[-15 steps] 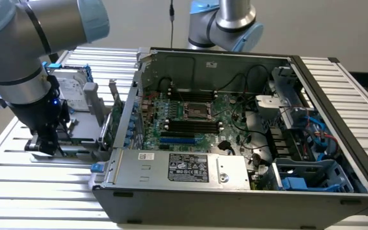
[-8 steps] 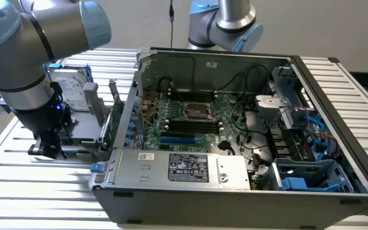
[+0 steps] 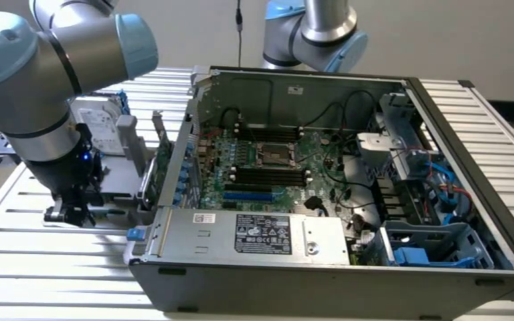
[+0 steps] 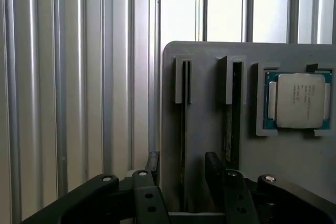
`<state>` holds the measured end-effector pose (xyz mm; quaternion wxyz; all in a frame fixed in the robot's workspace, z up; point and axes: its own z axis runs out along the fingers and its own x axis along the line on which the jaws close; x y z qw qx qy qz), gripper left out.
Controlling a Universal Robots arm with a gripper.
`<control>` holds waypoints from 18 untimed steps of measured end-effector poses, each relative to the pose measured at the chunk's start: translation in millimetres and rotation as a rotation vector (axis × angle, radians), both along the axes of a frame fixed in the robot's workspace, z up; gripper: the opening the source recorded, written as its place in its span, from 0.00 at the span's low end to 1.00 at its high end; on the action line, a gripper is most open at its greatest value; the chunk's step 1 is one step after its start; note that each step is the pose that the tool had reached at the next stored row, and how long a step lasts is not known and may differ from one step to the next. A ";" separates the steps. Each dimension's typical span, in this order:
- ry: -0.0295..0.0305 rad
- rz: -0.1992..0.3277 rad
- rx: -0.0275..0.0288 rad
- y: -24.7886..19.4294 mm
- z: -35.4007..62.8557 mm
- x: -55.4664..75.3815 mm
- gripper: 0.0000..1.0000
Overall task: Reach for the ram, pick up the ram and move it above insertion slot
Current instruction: 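Pick up the ram and move it above insertion slot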
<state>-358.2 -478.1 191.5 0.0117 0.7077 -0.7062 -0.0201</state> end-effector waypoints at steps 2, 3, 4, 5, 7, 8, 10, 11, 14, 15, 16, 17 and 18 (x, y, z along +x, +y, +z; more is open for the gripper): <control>0.0215 0.000 0.0020 0.0 0.0 0.0 0.48; 0.0334 0.000 0.0034 0.0 -0.1 0.0 0.48; 0.0391 0.000 0.0036 0.0 -0.1 -0.1 0.48; 0.0393 0.000 0.0035 0.1 -0.2 0.0 0.48; 0.0390 0.000 0.0037 0.0 -0.6 1.0 0.48; 0.0391 0.000 0.0037 0.0 -0.7 1.5 0.48; 0.0391 0.000 0.0037 0.0 -0.9 2.7 0.48; 0.0391 0.000 0.0037 0.1 -1.1 2.9 0.48; 0.0393 0.000 0.0036 0.0 -1.1 3.4 0.48; 0.0392 0.000 0.0036 0.0 -1.2 3.5 0.48; 0.0392 0.000 0.0036 0.1 -1.2 3.5 0.46; 0.0392 0.000 0.0036 0.0 -1.2 3.7 0.40; 0.0392 0.000 0.0035 0.0 -1.2 3.8 0.40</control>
